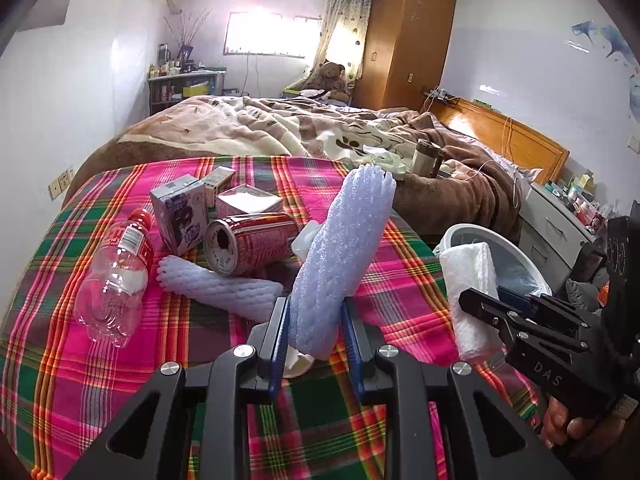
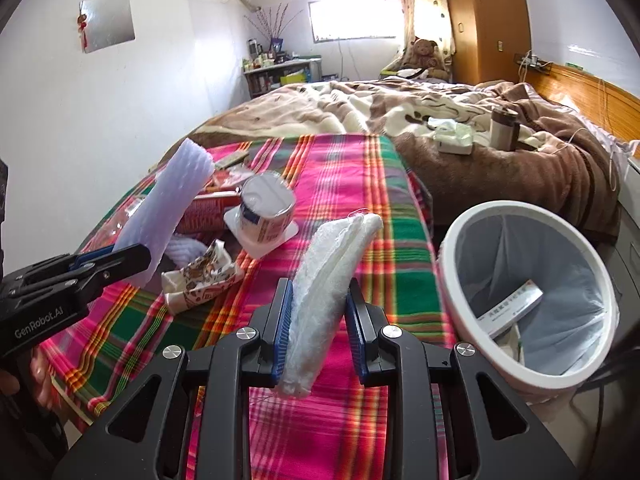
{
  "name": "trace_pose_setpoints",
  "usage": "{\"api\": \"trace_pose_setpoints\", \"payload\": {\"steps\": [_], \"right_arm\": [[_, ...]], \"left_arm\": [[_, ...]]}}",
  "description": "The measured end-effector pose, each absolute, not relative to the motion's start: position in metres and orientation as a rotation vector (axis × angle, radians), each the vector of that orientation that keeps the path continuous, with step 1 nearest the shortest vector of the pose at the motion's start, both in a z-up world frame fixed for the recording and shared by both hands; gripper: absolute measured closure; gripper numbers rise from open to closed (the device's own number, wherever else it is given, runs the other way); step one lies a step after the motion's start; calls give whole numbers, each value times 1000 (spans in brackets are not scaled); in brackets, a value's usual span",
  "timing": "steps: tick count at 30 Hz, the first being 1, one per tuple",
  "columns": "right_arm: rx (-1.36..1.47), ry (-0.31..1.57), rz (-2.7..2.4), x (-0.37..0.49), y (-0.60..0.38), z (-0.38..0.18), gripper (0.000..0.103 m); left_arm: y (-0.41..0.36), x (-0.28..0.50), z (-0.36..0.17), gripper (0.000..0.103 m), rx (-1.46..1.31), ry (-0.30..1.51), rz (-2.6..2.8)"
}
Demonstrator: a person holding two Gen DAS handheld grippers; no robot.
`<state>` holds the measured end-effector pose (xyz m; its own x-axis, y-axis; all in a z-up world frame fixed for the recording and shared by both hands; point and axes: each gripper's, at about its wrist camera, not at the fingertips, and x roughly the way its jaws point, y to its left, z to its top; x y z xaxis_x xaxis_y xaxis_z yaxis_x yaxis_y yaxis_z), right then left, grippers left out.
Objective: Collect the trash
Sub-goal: 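Carry the foam sleeve and towel in both tools over the bin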
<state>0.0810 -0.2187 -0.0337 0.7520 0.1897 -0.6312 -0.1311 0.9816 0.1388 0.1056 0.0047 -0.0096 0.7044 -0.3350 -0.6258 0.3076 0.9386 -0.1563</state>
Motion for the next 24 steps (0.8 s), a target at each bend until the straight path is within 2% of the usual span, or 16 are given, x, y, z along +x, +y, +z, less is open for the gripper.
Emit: {"api": "trace_pose_setpoints", "payload": {"steps": [24], "right_arm": [[170,621,-29,78,-328,-19,76]], "left_arm": [[-118,108,9,77,9,676,-532]]}}
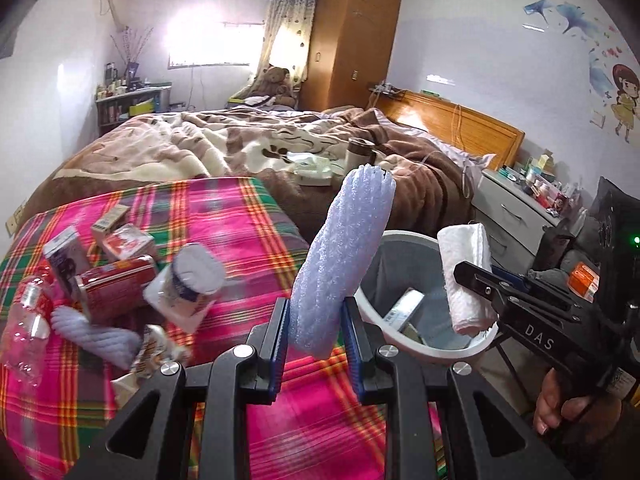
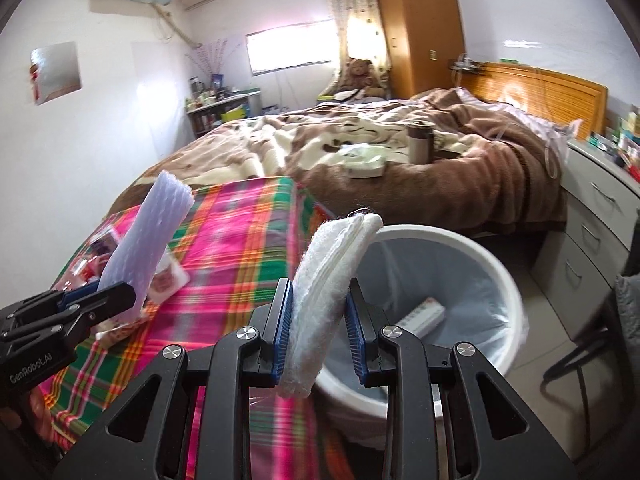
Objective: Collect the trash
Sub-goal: 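Carry the foam sleeve and towel in both tools over the bin, then open both tools to drop the foam sleeve and towel into the bin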
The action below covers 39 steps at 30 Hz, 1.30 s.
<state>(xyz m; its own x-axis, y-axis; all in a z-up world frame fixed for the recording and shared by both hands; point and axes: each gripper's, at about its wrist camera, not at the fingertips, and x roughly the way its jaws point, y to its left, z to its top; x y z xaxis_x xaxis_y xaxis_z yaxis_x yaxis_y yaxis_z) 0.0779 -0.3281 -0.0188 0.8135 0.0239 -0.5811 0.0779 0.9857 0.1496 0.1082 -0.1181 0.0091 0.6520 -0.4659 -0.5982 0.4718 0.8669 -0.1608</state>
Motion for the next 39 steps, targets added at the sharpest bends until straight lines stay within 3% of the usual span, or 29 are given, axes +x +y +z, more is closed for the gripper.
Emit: {"api": "trace_pose_setpoints", "payload": {"steps": [29,33,36,38,39], "right_arm": [[176,744,-151,94,-401,-51,76],[158,757,-168,95,-401,-54,74],[147,755,-188,94,-402,-53,65],[144,746,-200,92,-403,-52,43],[146,743,-201,91,-403,-51,41]], "left_arm": [[-242,143,-28,77,64,788,-659],[-245,145,-29,71,43,795,-694],[-247,147,-33,61,49,806,-689],[-245,147,-33,53,37,809,-692],[-244,147,-32,51,35,804,-688]]}}
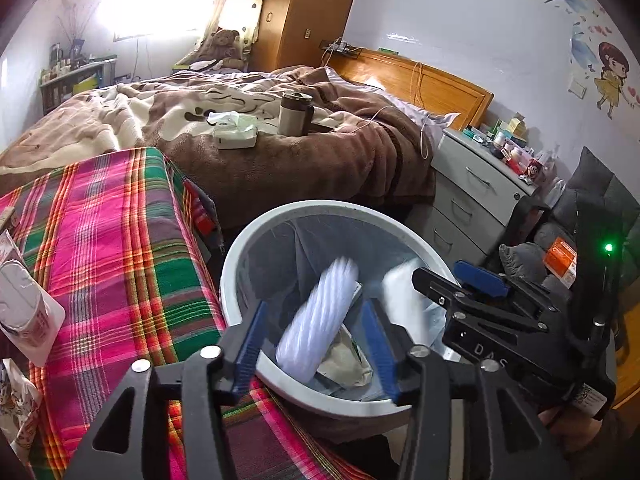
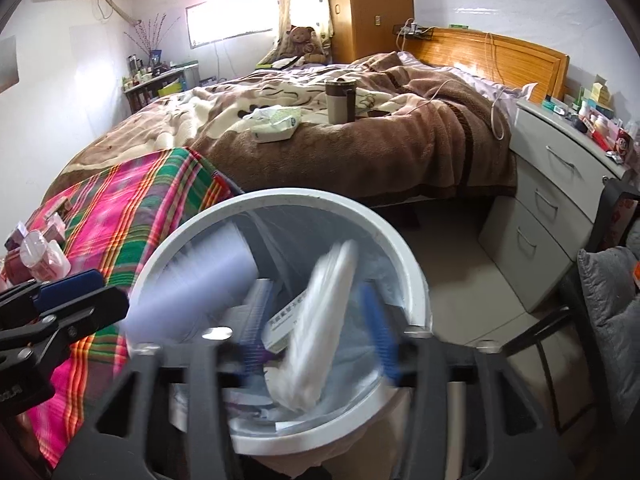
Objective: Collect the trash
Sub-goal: 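Open both tools to drop the foam sleeve and towel into the bin, then move both open tools back over the remaining trash on the bed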
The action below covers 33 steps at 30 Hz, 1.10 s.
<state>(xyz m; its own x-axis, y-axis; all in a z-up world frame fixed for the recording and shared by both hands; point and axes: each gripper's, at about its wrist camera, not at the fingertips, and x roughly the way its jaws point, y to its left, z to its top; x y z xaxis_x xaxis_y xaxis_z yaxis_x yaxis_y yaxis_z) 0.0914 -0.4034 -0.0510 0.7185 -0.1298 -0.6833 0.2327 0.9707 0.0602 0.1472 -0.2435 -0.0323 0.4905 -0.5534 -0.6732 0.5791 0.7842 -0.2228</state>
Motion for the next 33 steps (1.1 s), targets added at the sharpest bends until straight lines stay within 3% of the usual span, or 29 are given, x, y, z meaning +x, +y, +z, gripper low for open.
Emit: {"api": "trace_pose_setpoints", "payload": {"steps": [33], "right_arm": [[100,664,-50,102,-318,-24,41]], "left_arm": [[-124,122,12,47,19,669,-473]]}}
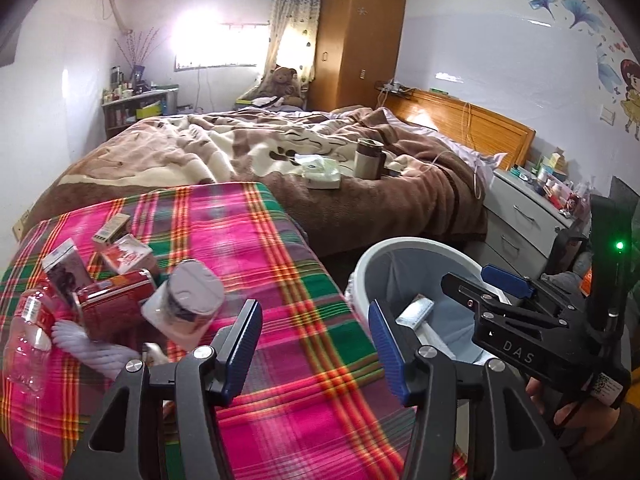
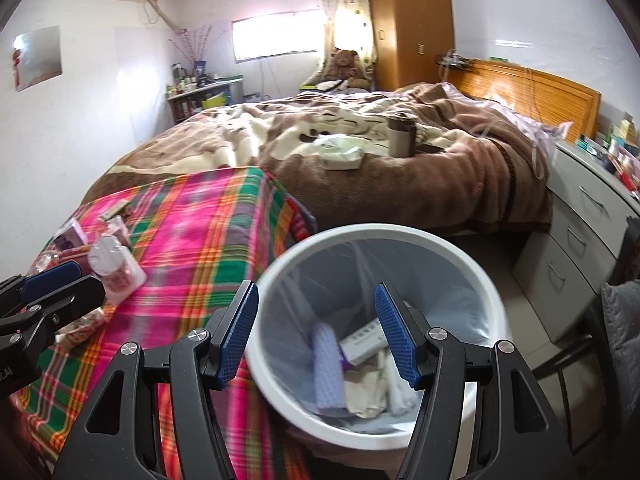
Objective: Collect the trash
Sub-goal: 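Move both open tools back over the remaining trash on the bed, then grasp the clear Coca-Cola bottle with the left tool while the right tool grasps the yogurt cup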
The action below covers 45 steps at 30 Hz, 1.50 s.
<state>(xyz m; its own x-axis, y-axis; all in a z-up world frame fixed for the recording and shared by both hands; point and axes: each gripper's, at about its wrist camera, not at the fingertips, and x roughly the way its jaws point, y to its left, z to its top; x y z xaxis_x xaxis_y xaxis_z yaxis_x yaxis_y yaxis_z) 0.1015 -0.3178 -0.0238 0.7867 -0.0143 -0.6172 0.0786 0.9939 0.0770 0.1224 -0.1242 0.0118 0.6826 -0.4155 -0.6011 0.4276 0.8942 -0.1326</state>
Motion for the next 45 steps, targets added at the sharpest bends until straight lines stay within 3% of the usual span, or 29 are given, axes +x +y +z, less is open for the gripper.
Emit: {"api": "trace_pose_setpoints", "payload": {"steps": [14,31,34,39,45], "right_arm": [[24,637,129,129,-242,-13,41],[-40,733,333,190,-167,-22,41],[-37,761,353,196,-160,-26,41],[-17,803,372,197,-162,-35,41],[-12,794,386,183,-168,-37,56]], "left_arm": [[-4,147,15,46,-82,665,-247],[111,183,-8,46,-126,715,-19],[123,195,-15,38,-128,754,-20],[135,212,-23,38,-151,780,-29],[138,227,-38,38,-155,839,-34]]}}
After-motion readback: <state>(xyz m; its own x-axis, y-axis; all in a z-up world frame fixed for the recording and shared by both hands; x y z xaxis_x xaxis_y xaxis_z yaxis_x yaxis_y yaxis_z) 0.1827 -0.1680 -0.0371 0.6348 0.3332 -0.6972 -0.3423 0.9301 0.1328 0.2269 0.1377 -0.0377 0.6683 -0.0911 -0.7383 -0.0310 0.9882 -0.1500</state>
